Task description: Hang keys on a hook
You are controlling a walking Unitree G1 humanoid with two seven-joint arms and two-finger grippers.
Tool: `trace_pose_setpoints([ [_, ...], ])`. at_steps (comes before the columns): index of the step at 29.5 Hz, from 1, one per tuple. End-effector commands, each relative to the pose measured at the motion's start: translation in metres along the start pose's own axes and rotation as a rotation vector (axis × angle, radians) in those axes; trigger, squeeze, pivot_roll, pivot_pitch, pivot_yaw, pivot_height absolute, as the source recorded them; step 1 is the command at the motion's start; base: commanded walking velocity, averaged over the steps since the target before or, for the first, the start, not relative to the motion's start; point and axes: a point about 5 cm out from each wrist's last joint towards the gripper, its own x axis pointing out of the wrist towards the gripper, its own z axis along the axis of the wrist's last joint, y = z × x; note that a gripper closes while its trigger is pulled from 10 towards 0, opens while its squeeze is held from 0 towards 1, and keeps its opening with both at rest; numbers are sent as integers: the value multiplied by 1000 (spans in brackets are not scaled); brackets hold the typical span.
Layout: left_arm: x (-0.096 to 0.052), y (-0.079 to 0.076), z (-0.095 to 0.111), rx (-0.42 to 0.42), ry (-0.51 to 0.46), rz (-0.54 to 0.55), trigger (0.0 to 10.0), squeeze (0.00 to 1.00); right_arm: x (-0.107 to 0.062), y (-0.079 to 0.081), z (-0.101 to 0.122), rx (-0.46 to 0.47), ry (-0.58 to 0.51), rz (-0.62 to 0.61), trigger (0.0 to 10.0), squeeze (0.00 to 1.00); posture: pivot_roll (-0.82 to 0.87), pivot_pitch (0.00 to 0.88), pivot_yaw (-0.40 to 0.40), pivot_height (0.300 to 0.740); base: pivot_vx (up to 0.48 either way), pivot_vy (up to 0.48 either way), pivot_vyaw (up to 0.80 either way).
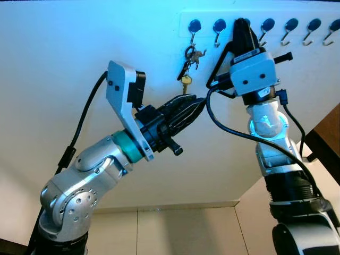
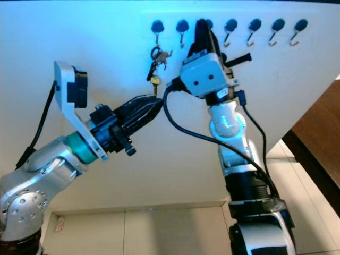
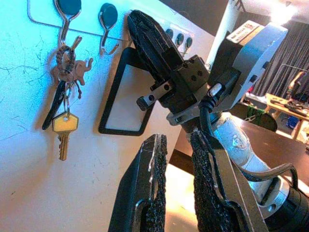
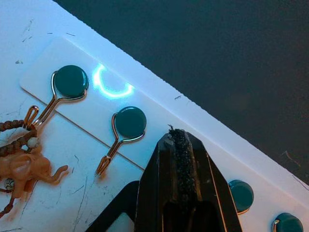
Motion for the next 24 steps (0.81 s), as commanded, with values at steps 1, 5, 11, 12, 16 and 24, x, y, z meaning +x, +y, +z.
trace_pose_setpoints([
  [1,-1,-2,-2,-8,4,-15,10000,0,0,-3,0,-7,-7,-13,10000,0,91,152,126,740,0,0,0],
  [5,0,-2,-2,-8,3,-16,10000,0,4,-3,2,-21,-26,-13,10000,0,92,152,123,740,0,0,0],
  [11,-1,-2,-2,-9,3,-11,10000,0,3,-10,7,-39,-57,-22,10000,0,87,155,125,740,0,0,0],
  [12,-1,-2,-2,-9,3,-11,10000,0,3,-10,7,-39,-57,-22,10000,0,87,155,125,740,0,0,0],
  [16,0,-2,-2,-11,3,-14,10000,0,0,-13,6,-49,-52,-23,10000,0,83,156,126,740,0,0,0],
  [24,0,-2,-2,-13,3,-17,10000,0,-6,-14,-1,-55,-19,-14,10000,0,84,156,130,740,0,0,0],
])
